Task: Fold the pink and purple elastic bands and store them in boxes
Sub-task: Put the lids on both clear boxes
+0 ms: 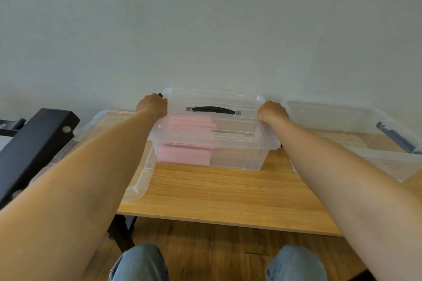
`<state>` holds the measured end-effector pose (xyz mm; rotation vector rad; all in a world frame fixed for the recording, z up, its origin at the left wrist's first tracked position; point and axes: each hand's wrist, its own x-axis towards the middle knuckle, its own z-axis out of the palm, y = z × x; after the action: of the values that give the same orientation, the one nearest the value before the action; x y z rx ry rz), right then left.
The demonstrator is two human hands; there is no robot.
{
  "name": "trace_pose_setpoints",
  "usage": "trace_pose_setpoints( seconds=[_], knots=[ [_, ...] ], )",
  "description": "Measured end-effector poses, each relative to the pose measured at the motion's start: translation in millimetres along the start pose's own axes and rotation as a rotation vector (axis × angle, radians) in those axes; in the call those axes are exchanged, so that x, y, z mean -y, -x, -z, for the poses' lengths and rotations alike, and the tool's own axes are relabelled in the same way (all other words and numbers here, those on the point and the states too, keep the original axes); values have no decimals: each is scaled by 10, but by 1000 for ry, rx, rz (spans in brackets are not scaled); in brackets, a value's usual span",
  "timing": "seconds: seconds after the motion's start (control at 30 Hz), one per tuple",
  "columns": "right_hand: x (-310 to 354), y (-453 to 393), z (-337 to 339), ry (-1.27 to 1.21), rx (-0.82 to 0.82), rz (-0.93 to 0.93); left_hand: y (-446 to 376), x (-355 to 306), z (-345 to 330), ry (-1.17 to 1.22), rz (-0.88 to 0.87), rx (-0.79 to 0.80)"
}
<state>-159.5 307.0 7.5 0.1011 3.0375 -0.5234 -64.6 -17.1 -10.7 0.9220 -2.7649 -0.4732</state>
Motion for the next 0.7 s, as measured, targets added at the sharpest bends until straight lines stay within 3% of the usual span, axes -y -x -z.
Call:
trace_pose_setpoints(
  seconds=[0.27, 0.47, 0.6, 0.7],
  knots=[
    [64, -133, 3, 43, 42, -6, -169, -94, -29, -9, -32, -19],
    [54, -137, 6, -21, -17, 0, -108, -80, 13, -30, -32, -15],
    [202, -19, 62, 39, -303, 216, -55, -34, 161, -71, -51, -103],
    [502, 103, 121, 85, -198, 296, -36, 42, 342, -1, -56, -86]
  ],
)
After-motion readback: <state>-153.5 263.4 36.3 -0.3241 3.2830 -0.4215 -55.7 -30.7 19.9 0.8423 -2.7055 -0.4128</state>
